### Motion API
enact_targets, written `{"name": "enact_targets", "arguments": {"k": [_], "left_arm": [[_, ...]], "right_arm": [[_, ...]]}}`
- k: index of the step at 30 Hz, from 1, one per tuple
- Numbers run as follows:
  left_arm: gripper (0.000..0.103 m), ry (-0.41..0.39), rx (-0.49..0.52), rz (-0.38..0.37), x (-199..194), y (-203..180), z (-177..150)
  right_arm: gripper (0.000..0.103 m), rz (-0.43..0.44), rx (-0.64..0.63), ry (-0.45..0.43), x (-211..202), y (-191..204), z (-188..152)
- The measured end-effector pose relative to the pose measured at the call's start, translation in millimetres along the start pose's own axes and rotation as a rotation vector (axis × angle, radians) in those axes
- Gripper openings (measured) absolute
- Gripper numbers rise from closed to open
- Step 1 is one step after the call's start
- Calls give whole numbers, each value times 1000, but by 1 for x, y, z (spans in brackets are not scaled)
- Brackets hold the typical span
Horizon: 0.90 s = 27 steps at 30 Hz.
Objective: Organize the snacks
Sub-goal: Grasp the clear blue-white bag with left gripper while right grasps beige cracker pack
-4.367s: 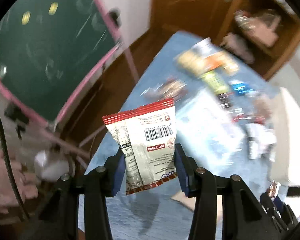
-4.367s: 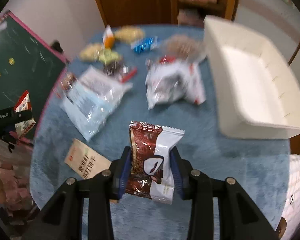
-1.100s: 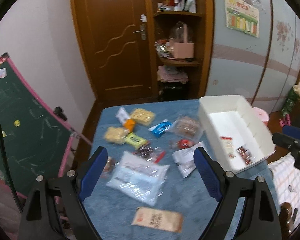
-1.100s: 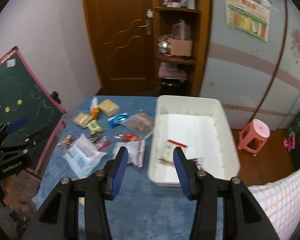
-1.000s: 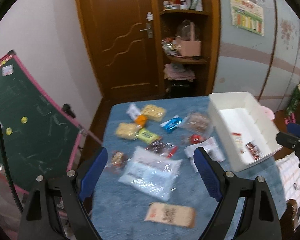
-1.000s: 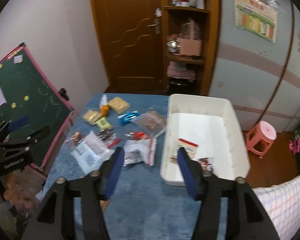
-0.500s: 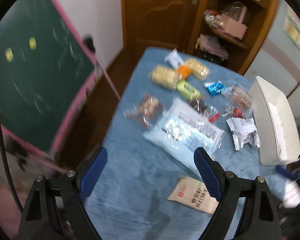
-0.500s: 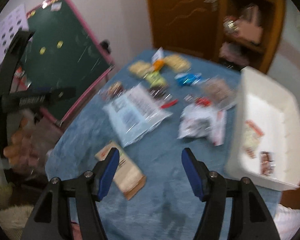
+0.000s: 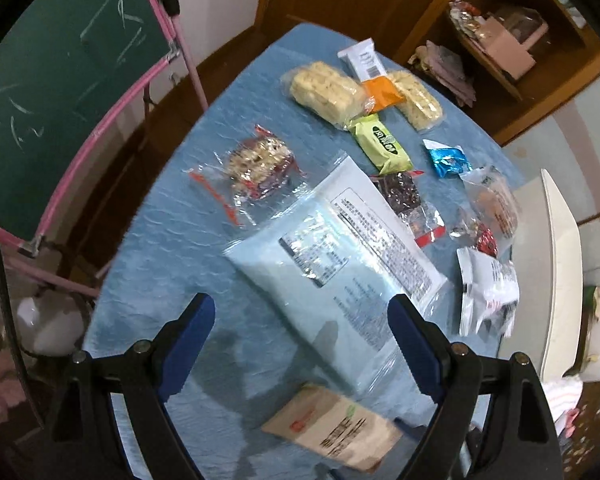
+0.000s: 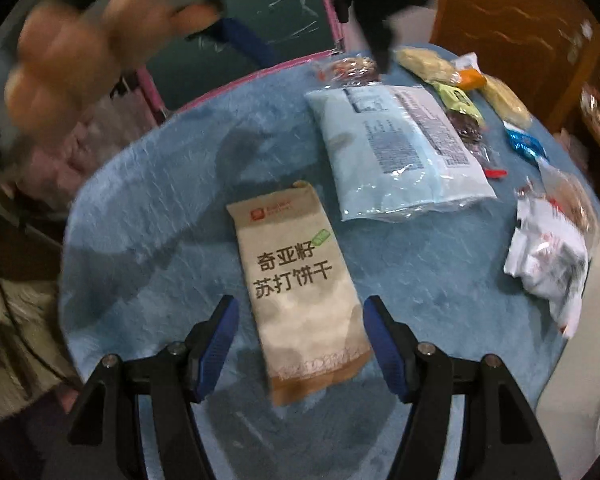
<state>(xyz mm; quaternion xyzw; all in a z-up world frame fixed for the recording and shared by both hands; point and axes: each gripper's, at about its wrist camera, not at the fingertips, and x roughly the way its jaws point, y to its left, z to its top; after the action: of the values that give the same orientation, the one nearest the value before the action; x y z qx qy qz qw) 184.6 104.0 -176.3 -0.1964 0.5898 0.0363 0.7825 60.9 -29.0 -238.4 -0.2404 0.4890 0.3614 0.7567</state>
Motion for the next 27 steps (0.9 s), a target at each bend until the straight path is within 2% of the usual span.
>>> {"name": "enact_targets", "arguments": {"k": [3, 8, 13, 15, 19, 22, 23, 25, 26, 27], "left_arm": [[87, 49, -62, -29, 17, -1, 6], [87, 112, -160, -57, 44, 8, 8], [87, 150, -252, -143, 66, 9, 7], [89, 156, -252, -151, 72, 3, 7], [98, 128, -270, -140, 78, -6, 10], [97, 103, -260, -133, 80, -11, 12], [95, 98, -254, -126, 81, -14, 13], [71, 73, -214, -79, 78, -19, 15], [68, 71, -197, -89, 78, -20, 17], [60, 64, -188, -104, 76, -20, 18]], "right_arm": [[65, -38, -56, 11, 8, 6, -2], [65, -20, -76, 0, 12, 5, -10], [65, 9, -63, -24, 13, 0, -13], [65, 13, -63, -39, 12, 0, -14], [65, 49, -27, -63, 10, -6, -19], [62, 53, -17, -77, 9, -9, -21], [62, 48, -19, -79, 8, -8, -21], [61, 36, -26, -85, 6, -5, -24], [60, 25, -36, -88, 5, -2, -26], [60, 19, -41, -91, 4, 0, -27]]}}
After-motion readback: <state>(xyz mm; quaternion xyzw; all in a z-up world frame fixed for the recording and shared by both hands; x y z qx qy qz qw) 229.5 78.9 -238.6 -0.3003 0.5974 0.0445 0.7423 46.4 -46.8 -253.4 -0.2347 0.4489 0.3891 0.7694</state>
